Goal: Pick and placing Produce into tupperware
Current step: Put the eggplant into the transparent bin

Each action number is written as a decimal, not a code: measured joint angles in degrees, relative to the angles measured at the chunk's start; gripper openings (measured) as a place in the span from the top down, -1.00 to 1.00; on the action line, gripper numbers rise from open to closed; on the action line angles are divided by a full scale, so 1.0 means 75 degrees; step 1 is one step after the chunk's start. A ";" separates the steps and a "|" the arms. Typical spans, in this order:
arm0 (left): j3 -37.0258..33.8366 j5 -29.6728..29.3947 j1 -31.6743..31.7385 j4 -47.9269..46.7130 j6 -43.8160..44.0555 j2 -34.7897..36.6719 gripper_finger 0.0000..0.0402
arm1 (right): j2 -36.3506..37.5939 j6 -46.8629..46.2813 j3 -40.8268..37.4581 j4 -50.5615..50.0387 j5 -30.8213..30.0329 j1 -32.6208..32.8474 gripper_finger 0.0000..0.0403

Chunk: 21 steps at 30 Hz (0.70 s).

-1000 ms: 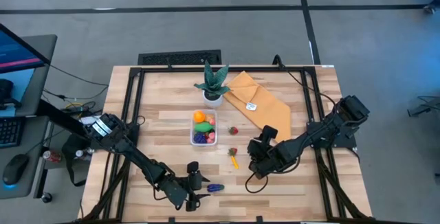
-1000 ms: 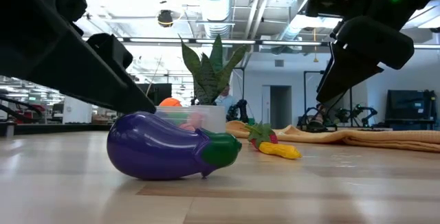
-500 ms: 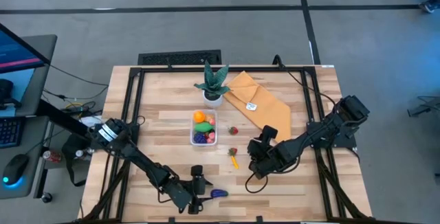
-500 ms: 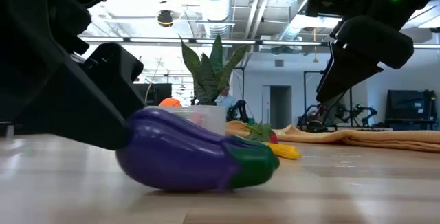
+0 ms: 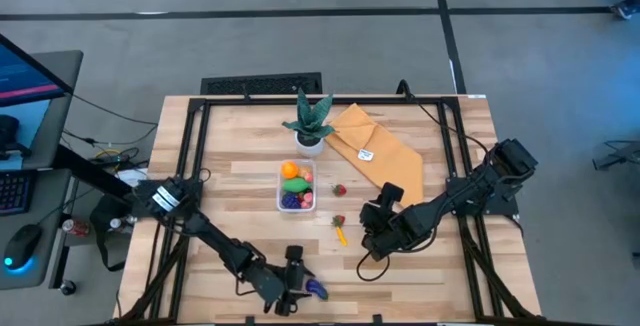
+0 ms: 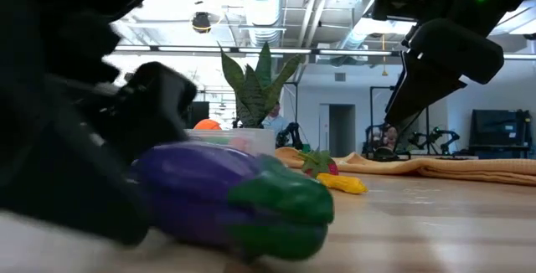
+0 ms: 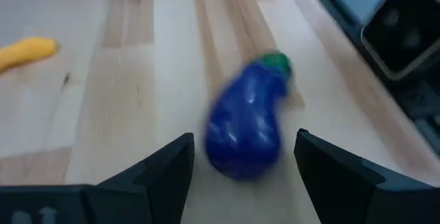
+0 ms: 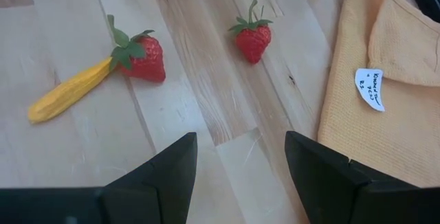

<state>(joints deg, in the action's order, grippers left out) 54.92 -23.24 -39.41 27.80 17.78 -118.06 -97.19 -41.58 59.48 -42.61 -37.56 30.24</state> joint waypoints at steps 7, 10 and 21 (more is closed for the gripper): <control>0.0006 0.0092 0.0120 0.0036 -0.0105 -0.0012 -0.20 | 0.0000 0.0003 0.0000 0.0026 -0.0001 0.0000 -0.06; 0.0006 0.0162 0.0154 0.0075 -0.0236 -0.0012 -0.20 | 0.0000 0.0003 0.0000 0.0026 0.0000 0.0000 -0.06; 0.0006 0.0531 0.0351 0.0291 -0.0495 -0.0012 -0.20 | 0.0000 0.0006 0.0000 0.0030 -0.0002 0.0000 -0.06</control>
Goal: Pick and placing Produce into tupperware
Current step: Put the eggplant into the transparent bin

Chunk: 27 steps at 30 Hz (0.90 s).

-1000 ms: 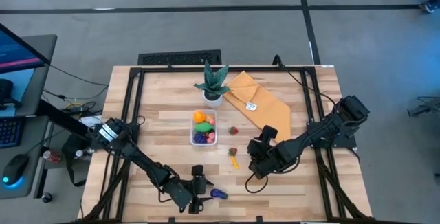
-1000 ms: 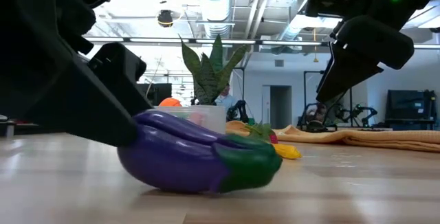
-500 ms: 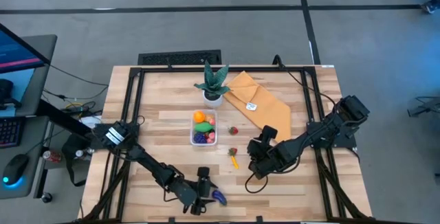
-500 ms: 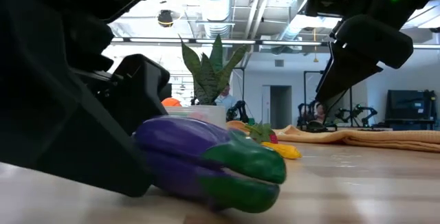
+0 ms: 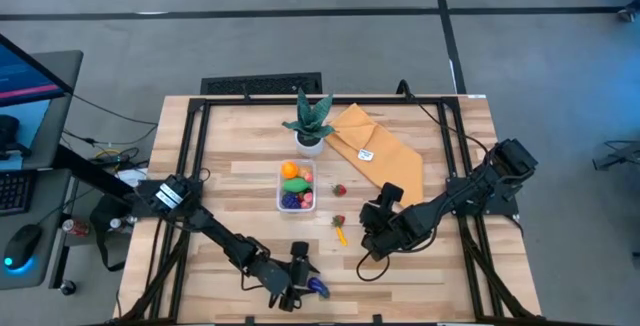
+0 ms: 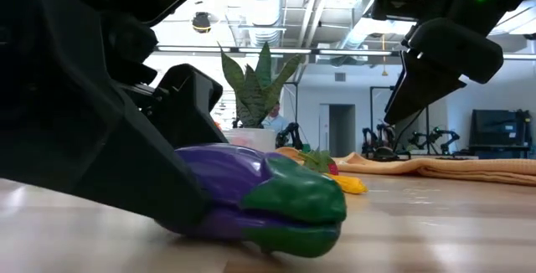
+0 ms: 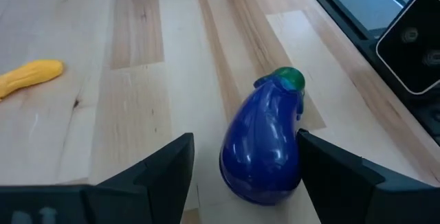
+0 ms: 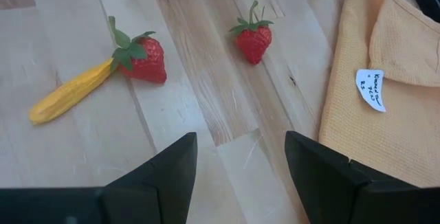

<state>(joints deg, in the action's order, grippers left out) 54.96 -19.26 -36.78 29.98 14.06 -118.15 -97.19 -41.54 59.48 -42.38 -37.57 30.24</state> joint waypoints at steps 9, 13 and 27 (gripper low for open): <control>-0.0004 -0.0001 0.0025 0.0056 -0.0041 0.0000 -0.15 | 0.0000 0.0000 0.0000 0.0000 0.0001 0.0000 -0.06; -0.0006 0.0004 0.0025 0.0055 -0.0047 0.0000 -0.05 | 0.0000 0.0000 0.0000 0.0002 -0.0001 0.0000 -0.06; -0.0006 0.0001 0.0025 0.0052 -0.0055 0.0000 0.18 | 0.0000 0.0000 0.0000 0.0002 -0.0001 0.0000 -0.06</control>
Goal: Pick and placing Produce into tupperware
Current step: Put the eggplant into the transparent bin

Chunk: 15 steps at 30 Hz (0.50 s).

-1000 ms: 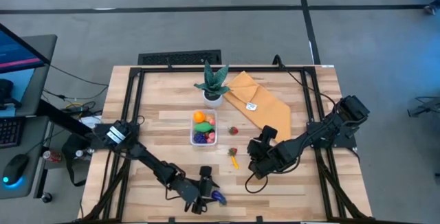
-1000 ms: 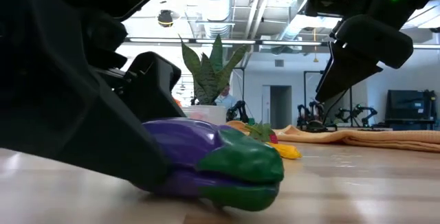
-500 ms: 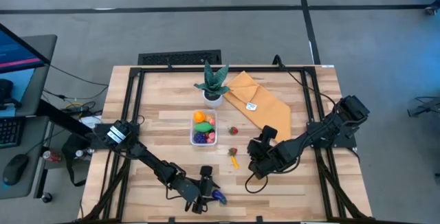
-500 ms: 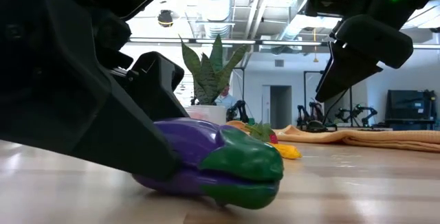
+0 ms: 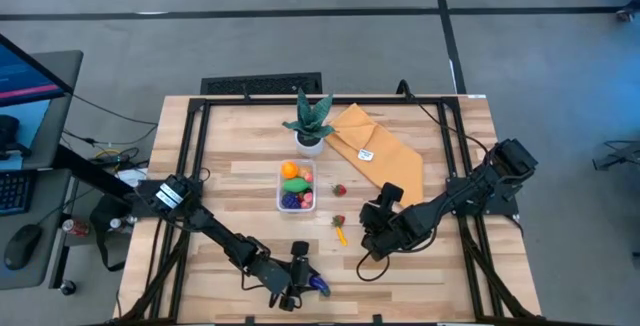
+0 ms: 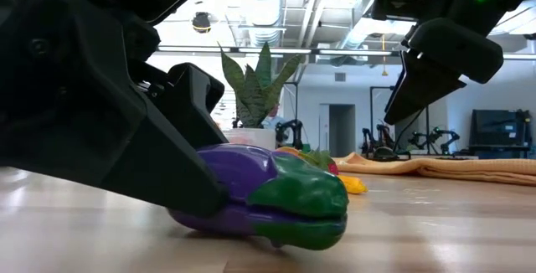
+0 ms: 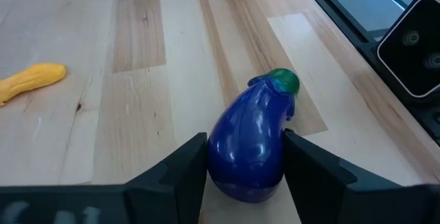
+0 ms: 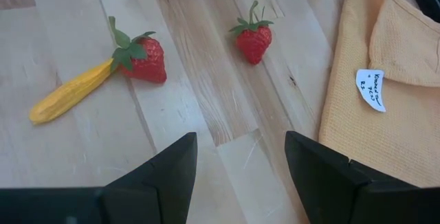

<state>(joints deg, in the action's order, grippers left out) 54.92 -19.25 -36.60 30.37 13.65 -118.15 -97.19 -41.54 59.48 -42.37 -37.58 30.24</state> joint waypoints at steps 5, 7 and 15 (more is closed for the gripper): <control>0.0000 -0.0012 0.0000 0.0008 -0.0091 0.0000 0.18 | 0.0000 0.0000 0.0000 0.0000 0.0002 0.0000 -0.06; 0.0000 -0.0075 0.0000 0.0016 -0.0118 0.0000 0.18 | 0.0000 0.0000 0.0000 0.0000 0.0000 0.0000 -0.06; -0.0007 -0.0128 0.0100 0.0032 -0.0323 0.0053 0.18 | 0.0000 0.0000 0.0000 -0.0003 0.0002 0.0000 -0.06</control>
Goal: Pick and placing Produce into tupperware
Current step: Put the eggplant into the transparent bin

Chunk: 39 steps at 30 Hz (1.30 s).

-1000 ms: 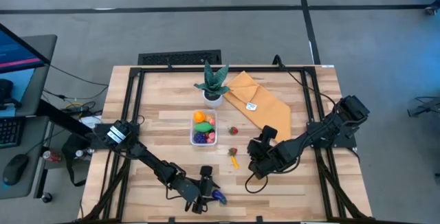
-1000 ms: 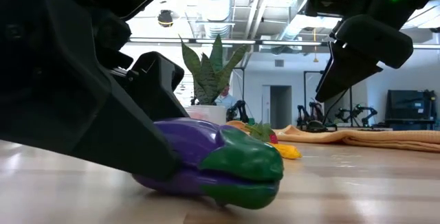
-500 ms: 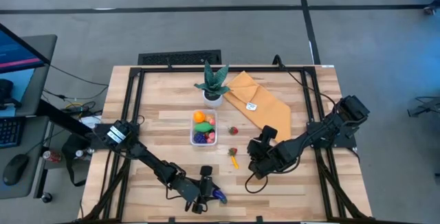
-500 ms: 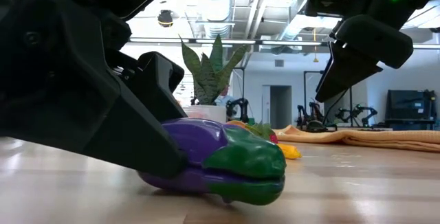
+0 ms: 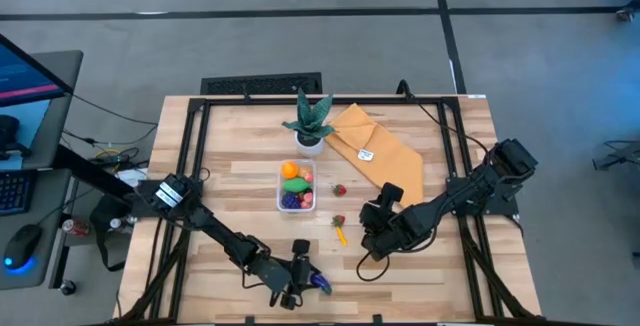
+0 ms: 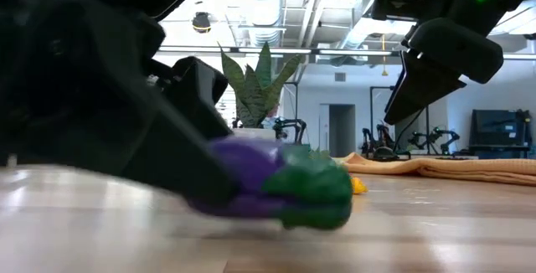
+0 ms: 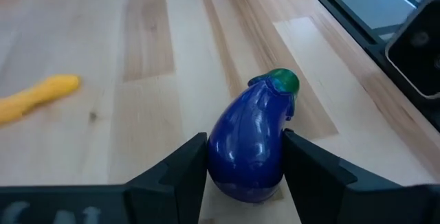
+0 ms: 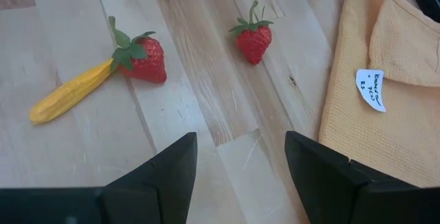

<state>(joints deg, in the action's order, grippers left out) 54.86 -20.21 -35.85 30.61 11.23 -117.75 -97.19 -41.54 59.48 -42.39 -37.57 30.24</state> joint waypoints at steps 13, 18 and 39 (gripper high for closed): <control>0.0001 -0.1122 0.0329 -0.1844 -0.1011 0.1463 0.18 | 0.0000 0.0000 0.0000 -0.0001 -0.0002 0.0000 -0.06; 0.0001 -0.1992 0.0540 -0.3290 -0.1363 0.2391 0.18 | 0.0000 0.0000 0.0000 -0.0025 0.0000 0.0000 -0.06; 0.0001 -0.3170 0.3006 -0.7413 -0.0586 0.3590 0.18 | 0.0000 0.0000 0.0000 -0.0003 -0.0001 0.0000 -0.06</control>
<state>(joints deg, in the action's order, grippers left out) 54.87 -43.98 -13.30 -24.99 6.83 -90.83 -97.19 -41.54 59.48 -42.41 -37.58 30.24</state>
